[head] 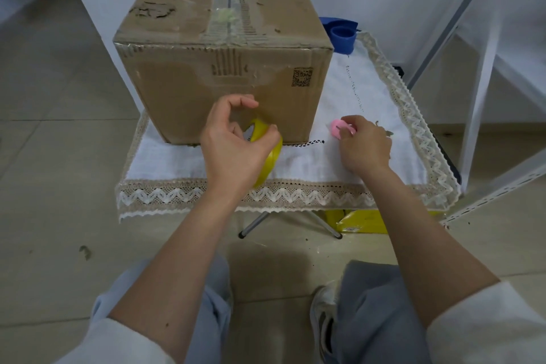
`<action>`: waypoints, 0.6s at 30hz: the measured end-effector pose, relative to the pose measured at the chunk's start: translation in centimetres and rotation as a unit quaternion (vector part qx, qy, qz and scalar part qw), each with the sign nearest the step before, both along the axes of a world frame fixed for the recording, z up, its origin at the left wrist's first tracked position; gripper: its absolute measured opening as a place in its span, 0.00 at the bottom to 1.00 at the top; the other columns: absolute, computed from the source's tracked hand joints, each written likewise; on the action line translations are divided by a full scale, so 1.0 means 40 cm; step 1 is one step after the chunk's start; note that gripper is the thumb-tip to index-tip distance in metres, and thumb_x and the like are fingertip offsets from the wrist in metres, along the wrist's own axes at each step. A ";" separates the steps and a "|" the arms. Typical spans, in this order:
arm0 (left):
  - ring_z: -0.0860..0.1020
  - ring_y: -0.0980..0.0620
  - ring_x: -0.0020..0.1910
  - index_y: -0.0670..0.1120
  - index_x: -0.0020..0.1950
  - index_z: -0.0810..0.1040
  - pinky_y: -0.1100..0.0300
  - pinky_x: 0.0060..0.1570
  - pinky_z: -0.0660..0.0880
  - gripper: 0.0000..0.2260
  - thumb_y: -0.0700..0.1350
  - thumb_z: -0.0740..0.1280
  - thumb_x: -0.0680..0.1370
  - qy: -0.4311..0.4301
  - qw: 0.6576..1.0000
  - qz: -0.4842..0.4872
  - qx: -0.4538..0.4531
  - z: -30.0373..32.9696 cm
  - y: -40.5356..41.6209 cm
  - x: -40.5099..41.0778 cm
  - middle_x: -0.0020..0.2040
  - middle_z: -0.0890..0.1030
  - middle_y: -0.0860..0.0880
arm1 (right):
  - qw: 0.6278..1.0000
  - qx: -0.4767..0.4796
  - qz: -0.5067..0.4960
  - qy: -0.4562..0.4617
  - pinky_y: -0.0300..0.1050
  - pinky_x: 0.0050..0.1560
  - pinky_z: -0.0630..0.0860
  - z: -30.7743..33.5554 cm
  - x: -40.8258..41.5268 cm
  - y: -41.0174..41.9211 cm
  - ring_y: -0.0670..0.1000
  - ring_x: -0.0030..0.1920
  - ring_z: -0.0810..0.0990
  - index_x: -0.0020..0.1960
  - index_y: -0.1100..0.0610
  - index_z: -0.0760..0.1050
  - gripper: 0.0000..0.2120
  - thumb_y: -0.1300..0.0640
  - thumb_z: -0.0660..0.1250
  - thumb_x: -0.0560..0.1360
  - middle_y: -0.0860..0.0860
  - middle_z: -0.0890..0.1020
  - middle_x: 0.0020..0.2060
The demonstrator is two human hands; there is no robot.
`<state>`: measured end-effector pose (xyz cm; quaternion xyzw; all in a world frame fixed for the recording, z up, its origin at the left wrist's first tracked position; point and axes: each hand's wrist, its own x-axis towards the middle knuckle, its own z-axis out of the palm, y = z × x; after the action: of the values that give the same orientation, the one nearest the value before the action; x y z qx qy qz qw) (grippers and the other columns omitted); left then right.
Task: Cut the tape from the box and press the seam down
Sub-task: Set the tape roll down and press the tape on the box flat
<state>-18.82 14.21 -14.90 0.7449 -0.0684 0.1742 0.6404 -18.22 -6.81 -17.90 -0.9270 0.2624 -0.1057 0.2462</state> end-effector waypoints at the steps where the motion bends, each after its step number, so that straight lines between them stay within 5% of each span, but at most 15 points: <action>1: 0.64 0.54 0.25 0.56 0.45 0.72 0.63 0.28 0.65 0.18 0.40 0.76 0.66 -0.002 1.000 -0.002 0.001 0.000 0.000 0.001 0.56 0.80 0.55 | 1.000 -0.029 -0.002 0.008 0.55 0.68 0.63 -0.001 0.000 0.003 0.61 0.66 0.70 0.68 0.52 0.73 0.16 0.53 0.60 0.81 0.57 0.77 0.64; 4: 0.64 0.53 0.24 0.58 0.43 0.68 0.63 0.29 0.65 0.21 0.39 0.76 0.65 -0.030 0.999 -0.013 0.027 -0.003 -0.001 -0.003 0.56 0.78 0.52 | 0.994 -0.044 -0.003 -0.097 0.54 0.65 0.66 0.017 -0.015 0.028 0.58 0.63 0.71 0.63 0.53 0.75 0.14 0.51 0.64 0.79 0.54 0.78 0.59; 7: 0.64 0.54 0.25 0.55 0.43 0.67 0.64 0.29 0.64 0.21 0.39 0.77 0.65 -0.063 0.996 -0.021 0.064 -0.011 -0.001 -0.007 0.52 0.76 0.48 | 0.978 0.107 0.030 -0.179 0.47 0.48 0.75 0.051 -0.038 0.058 0.50 0.44 0.79 0.49 0.55 0.79 0.11 0.48 0.66 0.78 0.48 0.82 0.40; 11: 0.66 0.58 0.31 0.47 0.44 0.67 0.69 0.33 0.62 0.19 0.38 0.76 0.64 -0.126 0.979 -0.055 0.153 -0.025 0.000 -0.005 0.48 0.71 0.47 | 0.928 0.353 0.111 -0.034 0.41 0.32 0.76 0.082 -0.065 0.100 0.46 0.30 0.78 0.47 0.59 0.81 0.18 0.44 0.67 0.77 0.48 0.83 0.34; 15: 0.67 0.61 0.36 0.42 0.43 0.68 0.70 0.33 0.62 0.15 0.37 0.75 0.66 -0.171 0.953 -0.092 0.232 -0.035 -0.008 -0.013 0.48 0.71 0.48 | 0.913 0.381 0.144 0.016 0.39 0.34 0.79 0.073 -0.072 0.121 0.48 0.33 0.80 0.50 0.61 0.81 0.19 0.44 0.68 0.77 0.50 0.84 0.36; 18: 0.71 0.55 0.39 0.45 0.44 0.67 0.60 0.28 0.69 0.15 0.39 0.73 0.68 -0.205 0.924 -0.111 0.303 -0.048 -0.019 -0.024 0.49 0.70 0.50 | 0.902 0.405 0.146 0.020 0.40 0.35 0.80 0.075 -0.073 0.124 0.49 0.33 0.80 0.49 0.61 0.80 0.15 0.48 0.67 0.78 0.50 0.82 0.34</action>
<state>-19.79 13.45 -16.81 0.8392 -0.3297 0.2215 0.3714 -21.16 -1.85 -14.90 -0.7772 0.1488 0.0653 0.6079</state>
